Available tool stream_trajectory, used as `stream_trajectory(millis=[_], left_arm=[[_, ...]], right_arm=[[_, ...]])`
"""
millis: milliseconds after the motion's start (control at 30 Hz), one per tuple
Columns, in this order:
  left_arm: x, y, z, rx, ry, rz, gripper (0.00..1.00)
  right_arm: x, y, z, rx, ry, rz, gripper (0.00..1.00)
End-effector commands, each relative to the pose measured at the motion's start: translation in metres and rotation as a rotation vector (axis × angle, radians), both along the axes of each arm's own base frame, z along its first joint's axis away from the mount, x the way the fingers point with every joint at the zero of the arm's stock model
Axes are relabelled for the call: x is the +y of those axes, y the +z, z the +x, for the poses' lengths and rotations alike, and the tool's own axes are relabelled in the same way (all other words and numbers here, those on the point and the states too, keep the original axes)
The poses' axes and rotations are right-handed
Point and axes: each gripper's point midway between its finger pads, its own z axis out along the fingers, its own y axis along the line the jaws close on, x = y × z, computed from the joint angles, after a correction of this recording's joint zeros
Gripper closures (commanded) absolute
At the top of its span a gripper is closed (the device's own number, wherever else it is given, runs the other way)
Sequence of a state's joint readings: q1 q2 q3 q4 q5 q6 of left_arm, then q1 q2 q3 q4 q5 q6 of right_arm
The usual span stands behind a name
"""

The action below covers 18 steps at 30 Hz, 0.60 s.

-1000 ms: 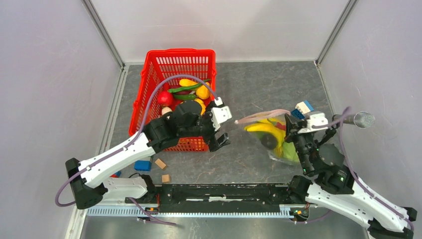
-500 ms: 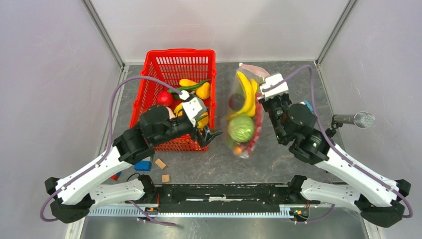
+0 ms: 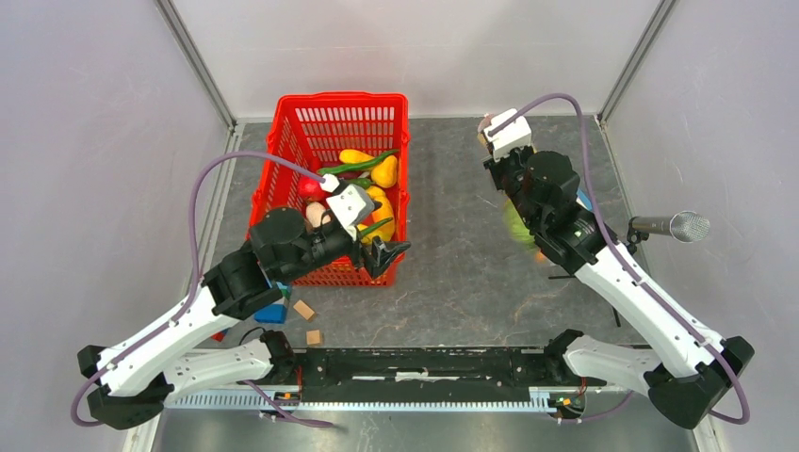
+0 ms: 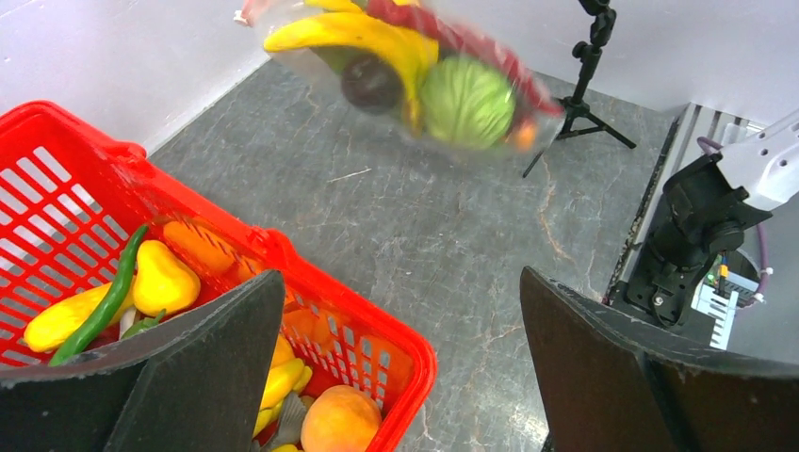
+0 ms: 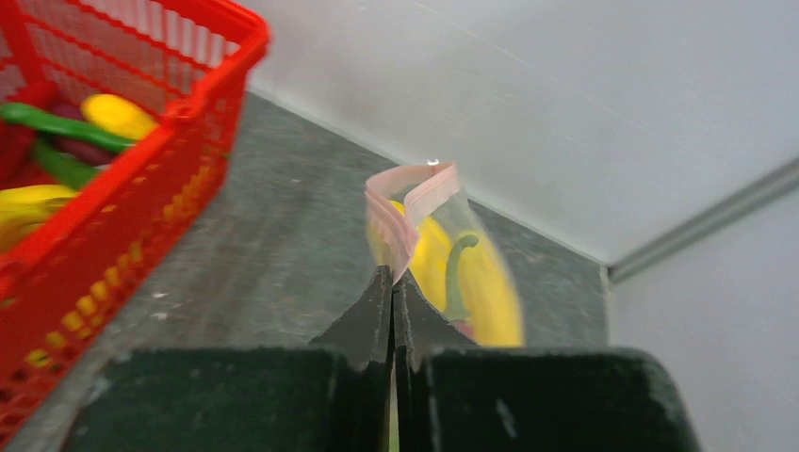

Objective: Place the food in the zip-top bag and seal the zipper
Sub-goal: Place the zipper food storage bag at the center of the board.

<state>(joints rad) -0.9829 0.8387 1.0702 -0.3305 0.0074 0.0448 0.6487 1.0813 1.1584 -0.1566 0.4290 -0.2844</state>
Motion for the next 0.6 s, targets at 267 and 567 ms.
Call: stream_trajectory(millis=[267,567], left_arm=[[0.018,0.022,0.01,-0.041,0.111,-0.099,0.0],[0.019,0.027,0.01,-0.042,0.11,-0.103,0.0]], right_arm=[[0.045,0.061,-0.074,-0.087,0.427,0.368,1.0],[0.035,-0.044,-0.039,0.121,0.224,0.259,1.0]])
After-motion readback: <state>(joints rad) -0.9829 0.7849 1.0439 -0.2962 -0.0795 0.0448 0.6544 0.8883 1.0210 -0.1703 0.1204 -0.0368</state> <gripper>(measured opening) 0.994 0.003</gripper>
